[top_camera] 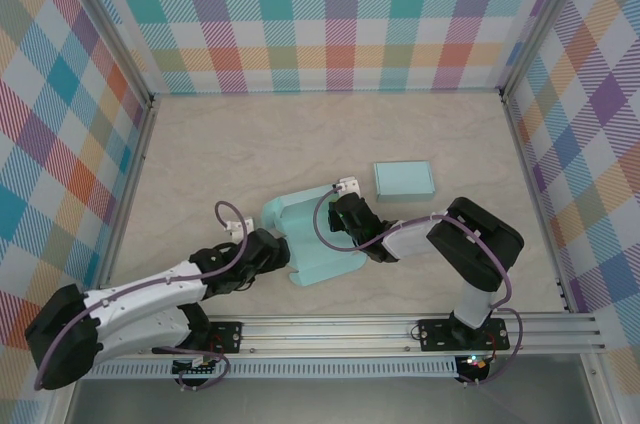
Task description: Fold the paper box
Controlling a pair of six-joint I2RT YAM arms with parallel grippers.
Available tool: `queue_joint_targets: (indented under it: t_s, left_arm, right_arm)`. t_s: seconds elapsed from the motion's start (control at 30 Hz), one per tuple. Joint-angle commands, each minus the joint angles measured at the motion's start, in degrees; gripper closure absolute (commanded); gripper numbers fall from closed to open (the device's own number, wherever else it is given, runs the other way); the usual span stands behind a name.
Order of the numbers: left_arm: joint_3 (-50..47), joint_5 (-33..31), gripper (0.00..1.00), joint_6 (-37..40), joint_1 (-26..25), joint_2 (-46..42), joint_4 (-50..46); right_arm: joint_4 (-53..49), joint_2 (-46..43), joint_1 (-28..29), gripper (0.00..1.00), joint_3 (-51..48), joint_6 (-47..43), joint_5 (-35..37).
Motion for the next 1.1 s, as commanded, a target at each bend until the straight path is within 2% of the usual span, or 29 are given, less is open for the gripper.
queue_joint_targets:
  t_s: [0.0, 0.23, 0.53, 0.7, 0.83, 1.07]
  left_arm:
    - [1.6, 0.8, 0.0, 0.2, -0.7, 3.0, 0.1]
    - [0.7, -0.2, 0.0, -3.4, -0.7, 6.6, -4.1]
    - [2.4, -2.3, 0.12, -4.6, -0.7, 15.5, -5.0]
    - [3.4, -2.0, 0.14, -4.6, -0.7, 17.9, -4.9]
    - [3.7, -2.1, 0.13, -3.4, -0.7, 13.1, -5.6]
    - [6.2, -5.7, 0.15, 0.8, -0.7, -4.9, -13.8]
  right_arm:
    - [-0.8, 1.3, 0.5, 1.0, 0.4, 0.7, -0.3]
    - [-0.5, 1.4, 0.5, 1.0, 0.4, 0.8, -0.2]
    - [-0.1, 1.2, 0.5, 1.0, 0.1, 1.1, -0.2]
    - [-0.3, 1.1, 0.5, 1.0, -0.1, 1.1, -0.1]
    - [-0.3, 1.1, 0.5, 1.0, -0.2, 1.1, -0.1]
    - [-0.4, 1.2, 0.5, 1.0, -0.2, 1.0, 0.3]
